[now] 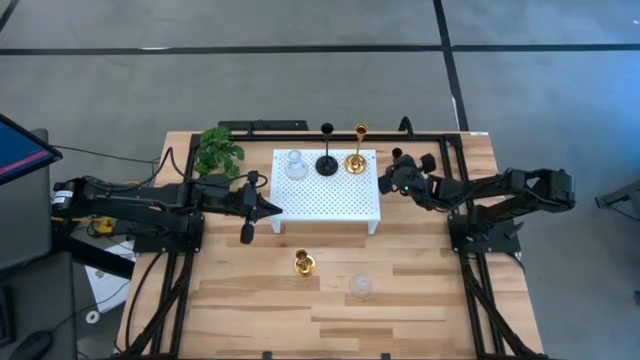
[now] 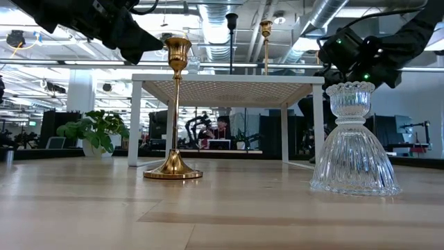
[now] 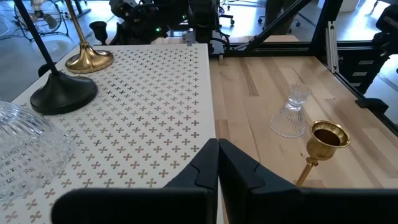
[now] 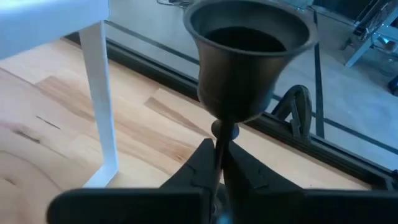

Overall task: Pick & Place candle stick holders
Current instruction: Put the black candle holder aligned with the other black candle holder on the shelf

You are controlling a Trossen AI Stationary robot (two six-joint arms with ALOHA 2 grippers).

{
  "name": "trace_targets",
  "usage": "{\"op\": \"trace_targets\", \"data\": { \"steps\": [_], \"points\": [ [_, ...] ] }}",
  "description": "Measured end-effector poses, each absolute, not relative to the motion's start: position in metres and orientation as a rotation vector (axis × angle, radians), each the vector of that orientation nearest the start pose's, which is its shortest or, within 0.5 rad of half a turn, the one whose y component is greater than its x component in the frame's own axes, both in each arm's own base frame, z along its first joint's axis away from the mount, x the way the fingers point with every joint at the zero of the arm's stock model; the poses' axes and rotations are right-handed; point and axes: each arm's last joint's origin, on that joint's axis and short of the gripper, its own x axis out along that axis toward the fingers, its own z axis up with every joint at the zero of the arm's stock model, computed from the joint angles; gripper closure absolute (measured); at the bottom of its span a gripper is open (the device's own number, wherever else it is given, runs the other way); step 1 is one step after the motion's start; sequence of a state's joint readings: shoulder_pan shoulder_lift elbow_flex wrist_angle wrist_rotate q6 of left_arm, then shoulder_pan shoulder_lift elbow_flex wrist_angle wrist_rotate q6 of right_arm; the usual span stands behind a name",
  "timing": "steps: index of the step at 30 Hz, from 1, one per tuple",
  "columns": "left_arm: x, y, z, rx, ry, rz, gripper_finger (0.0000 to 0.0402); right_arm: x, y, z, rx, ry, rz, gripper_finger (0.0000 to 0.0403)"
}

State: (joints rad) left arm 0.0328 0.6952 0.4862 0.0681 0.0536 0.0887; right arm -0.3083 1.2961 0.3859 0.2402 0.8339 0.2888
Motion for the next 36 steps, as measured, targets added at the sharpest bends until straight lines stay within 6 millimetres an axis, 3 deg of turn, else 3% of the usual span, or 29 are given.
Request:
{"op": "trace_targets", "data": {
  "steps": [9,17,28,36],
  "points": [
    [0.165,0.004,0.267,0.082,0.14,-0.027,0.0392,0.194,-0.069,0.153,0.051,0.543,-1.116,0.0397],
    [0.165,0.004,0.267,0.082,0.14,-0.027,0.0392,0.172,-0.052,0.174,0.091,0.533,-1.078,0.04],
    [0.165,0.004,0.267,0.082,0.14,-0.027,0.0392,0.155,-0.026,0.252,0.108,0.43,-0.934,0.0402],
    [0.165,0.004,0.267,0.082,0.14,-0.027,0.0392,0.161,-0.008,0.305,0.092,0.399,-0.822,0.0402]
  ]
}}
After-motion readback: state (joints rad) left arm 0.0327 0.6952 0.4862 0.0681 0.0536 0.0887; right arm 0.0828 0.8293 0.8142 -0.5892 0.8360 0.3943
